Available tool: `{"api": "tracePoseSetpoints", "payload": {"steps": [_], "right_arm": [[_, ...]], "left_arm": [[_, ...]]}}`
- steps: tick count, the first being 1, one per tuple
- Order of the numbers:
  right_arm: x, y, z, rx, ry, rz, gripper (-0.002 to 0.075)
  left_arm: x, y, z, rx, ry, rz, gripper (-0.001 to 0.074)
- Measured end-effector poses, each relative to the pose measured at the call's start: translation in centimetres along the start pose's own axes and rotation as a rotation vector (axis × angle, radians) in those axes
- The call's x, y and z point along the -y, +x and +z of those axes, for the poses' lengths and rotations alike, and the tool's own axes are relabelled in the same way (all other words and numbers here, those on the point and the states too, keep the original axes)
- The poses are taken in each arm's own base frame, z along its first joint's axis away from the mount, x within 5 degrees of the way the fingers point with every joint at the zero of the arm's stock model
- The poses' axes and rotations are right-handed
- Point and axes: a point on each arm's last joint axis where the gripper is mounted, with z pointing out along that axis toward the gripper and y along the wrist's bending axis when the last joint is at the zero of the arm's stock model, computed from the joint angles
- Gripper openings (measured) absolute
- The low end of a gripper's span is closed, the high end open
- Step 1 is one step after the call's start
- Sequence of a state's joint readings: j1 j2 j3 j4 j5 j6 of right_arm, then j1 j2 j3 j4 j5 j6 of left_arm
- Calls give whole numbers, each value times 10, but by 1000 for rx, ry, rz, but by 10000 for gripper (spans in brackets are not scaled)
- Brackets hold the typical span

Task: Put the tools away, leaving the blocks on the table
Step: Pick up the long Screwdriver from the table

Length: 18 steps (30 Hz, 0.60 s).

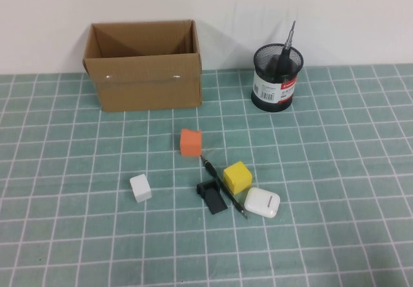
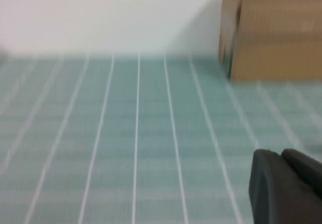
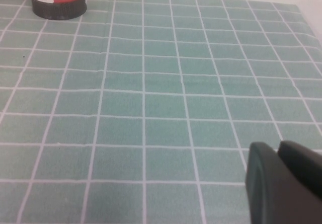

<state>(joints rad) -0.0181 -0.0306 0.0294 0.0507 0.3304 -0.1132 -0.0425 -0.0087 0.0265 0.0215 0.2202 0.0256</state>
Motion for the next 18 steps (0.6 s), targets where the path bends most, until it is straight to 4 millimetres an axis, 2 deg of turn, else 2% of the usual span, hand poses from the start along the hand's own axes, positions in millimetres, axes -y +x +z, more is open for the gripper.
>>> {"api": "tracePoseSetpoints", "payload": {"steps": [4,18], "right_arm": [[0,0,0,0,0,0,-7],[0,0,0,0,0,0,-7]], "left_arm": [[0,11,-1,-124,3,0,-3],[0,12,-1,-132,3,0,-3]]}}
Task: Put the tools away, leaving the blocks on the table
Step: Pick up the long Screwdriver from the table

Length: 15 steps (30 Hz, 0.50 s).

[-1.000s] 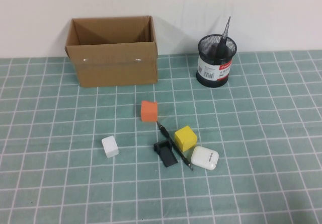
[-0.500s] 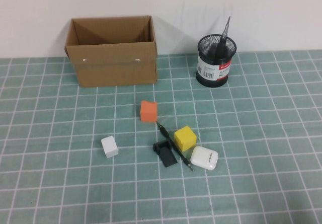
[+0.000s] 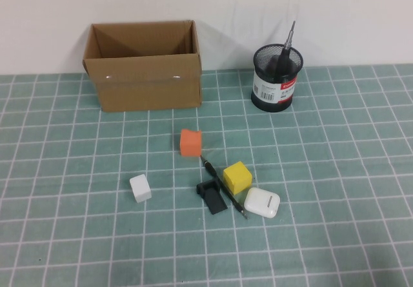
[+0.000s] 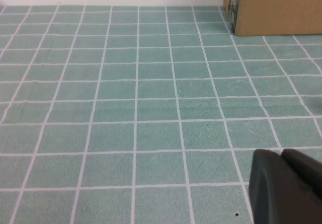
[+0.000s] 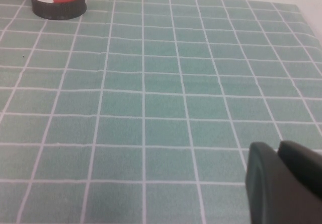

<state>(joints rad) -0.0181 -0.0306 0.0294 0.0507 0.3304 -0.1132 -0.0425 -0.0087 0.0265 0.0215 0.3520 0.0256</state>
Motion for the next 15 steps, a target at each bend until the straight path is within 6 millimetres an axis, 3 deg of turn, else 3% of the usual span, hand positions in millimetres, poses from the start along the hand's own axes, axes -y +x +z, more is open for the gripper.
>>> {"api": "tracePoseSetpoints", "payload": {"steps": [15], "right_arm": [[0,-1,0,8,2,-2,-7]], "left_arm": [[0,0,0,-2,0,0,-3]]}}
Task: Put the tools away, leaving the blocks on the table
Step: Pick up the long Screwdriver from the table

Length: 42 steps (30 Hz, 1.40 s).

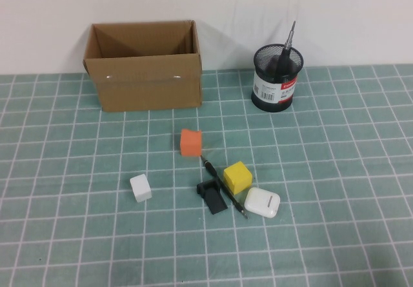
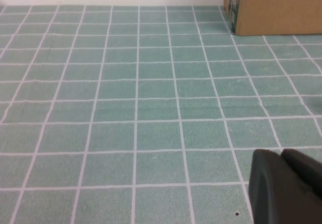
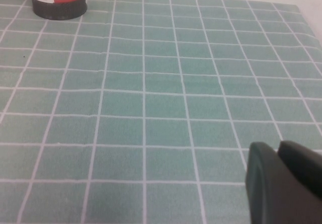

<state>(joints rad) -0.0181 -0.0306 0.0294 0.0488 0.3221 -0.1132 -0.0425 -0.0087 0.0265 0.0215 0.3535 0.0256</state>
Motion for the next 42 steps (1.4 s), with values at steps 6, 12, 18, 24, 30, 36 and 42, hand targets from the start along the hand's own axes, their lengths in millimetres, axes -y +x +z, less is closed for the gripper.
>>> {"api": "tracePoseSetpoints", "payload": {"steps": [6,12,18,24,30,36,42], "right_arm": [[1,-22,-3,244,-26,273,-7],[6,-33,-6,373,-37,561,-7],[-9,-54,-2,88,-168,683,-2],[-21,-102,31,-397,-246,532,-2],[-22,-144,89,-640,-311,349,-2],[-64,-168,148,-766,-364,187,-2],[-147,-185,189,-856,-433,-76,-2]], "left_arm": [[0,0,0,0,0,0,-4],[0,0,0,0,0,0,-4],[0,0,0,0,0,0,-3],[0,0,0,0,0,0,-3],[0,0,0,0,0,0,-3],[0,0,0,0,0,0,-4],[0,0,0,0,0,0,-4]]}}
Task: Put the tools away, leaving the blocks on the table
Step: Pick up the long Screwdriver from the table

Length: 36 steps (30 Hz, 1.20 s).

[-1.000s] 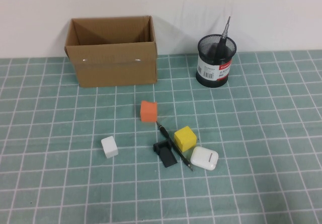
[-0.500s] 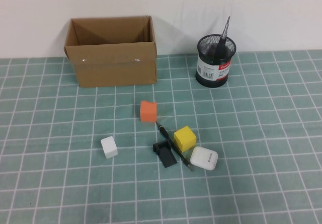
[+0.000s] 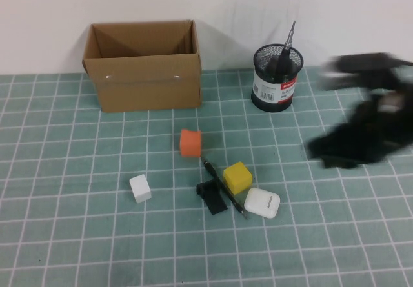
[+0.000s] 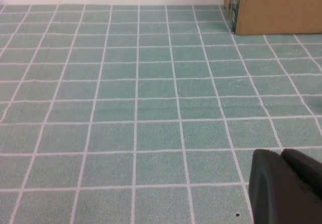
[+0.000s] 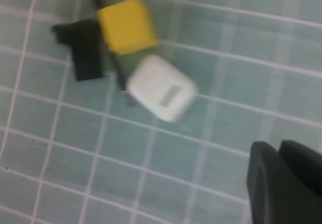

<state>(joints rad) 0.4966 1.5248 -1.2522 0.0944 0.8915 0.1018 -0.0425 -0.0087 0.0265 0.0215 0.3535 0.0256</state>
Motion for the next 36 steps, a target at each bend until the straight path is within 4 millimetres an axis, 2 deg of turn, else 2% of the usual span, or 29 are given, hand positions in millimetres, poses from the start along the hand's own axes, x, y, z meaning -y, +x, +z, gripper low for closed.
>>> {"api": "tracePoseSetpoints", "payload": {"steps": [2,4,8,10,12,17,20,25,36], "right_arm": [[-16,-14,18,-91,7,-55,9],[-28,-30,32,-159,13,-98,51],[-48,-65,55,-204,3,-172,206],[-55,-75,68,-225,-18,-185,290],[-62,-84,75,-217,-33,-191,342],[-86,-90,86,-169,-71,-253,348],[-93,-89,102,-170,-76,-268,348],[-91,-93,127,-124,-44,-279,347],[-88,-92,151,-123,-4,-304,337]], "left_arm": [[0,0,0,0,0,0,-4],[0,0,0,0,0,0,-4],[0,0,0,0,0,0,-4],[0,0,0,0,0,0,-4],[0,0,0,0,0,0,-4],[0,0,0,0,0,0,-4],[0,0,0,0,0,0,-4],[0,0,0,0,0,0,-4],[0,0,0,0,0,0,-4]]}}
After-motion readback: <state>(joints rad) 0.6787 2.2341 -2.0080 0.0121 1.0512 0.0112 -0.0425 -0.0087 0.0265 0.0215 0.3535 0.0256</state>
